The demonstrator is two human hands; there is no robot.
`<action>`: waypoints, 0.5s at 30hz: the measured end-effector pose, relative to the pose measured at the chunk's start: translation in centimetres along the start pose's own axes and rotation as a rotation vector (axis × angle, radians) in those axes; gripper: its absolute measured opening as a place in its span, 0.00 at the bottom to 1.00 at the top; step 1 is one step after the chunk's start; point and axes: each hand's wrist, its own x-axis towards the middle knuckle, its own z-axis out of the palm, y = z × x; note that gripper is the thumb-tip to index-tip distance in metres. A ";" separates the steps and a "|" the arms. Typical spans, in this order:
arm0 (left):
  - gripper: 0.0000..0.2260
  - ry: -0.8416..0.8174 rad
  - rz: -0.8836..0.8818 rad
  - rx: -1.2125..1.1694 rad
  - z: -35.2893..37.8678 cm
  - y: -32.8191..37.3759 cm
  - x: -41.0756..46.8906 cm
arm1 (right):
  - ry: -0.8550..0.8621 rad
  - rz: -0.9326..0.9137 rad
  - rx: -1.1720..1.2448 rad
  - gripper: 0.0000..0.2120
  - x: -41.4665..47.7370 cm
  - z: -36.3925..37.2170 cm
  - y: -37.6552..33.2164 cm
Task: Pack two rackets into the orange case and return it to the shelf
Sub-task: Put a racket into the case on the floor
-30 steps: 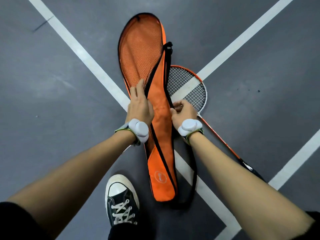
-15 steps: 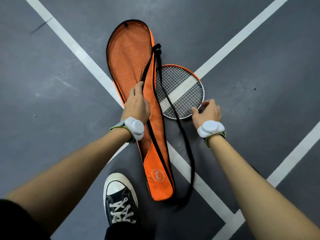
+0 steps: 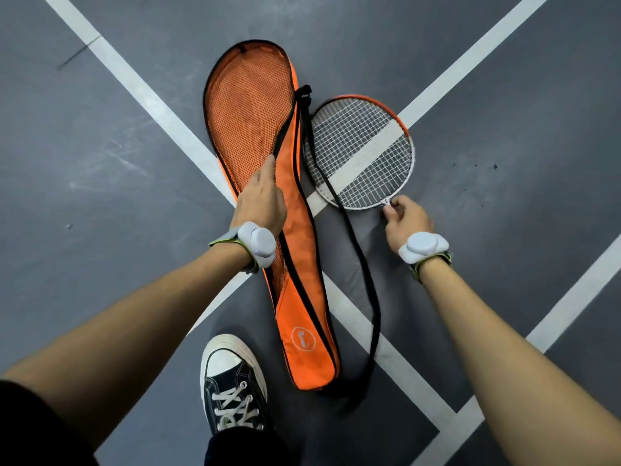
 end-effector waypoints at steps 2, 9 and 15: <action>0.25 0.004 -0.003 -0.003 -0.1 0.1 0.1 | 0.030 0.002 0.036 0.11 0.3 -0.7 0.0; 0.23 0.013 -0.005 -0.063 -0.5 -0.2 0.1 | 0.182 0.006 0.234 0.13 1.1 -3.4 -0.3; 0.22 0.066 -0.097 -0.127 -1.1 0.2 1.0 | 0.119 -0.014 0.348 0.12 -1.0 -3.5 -1.7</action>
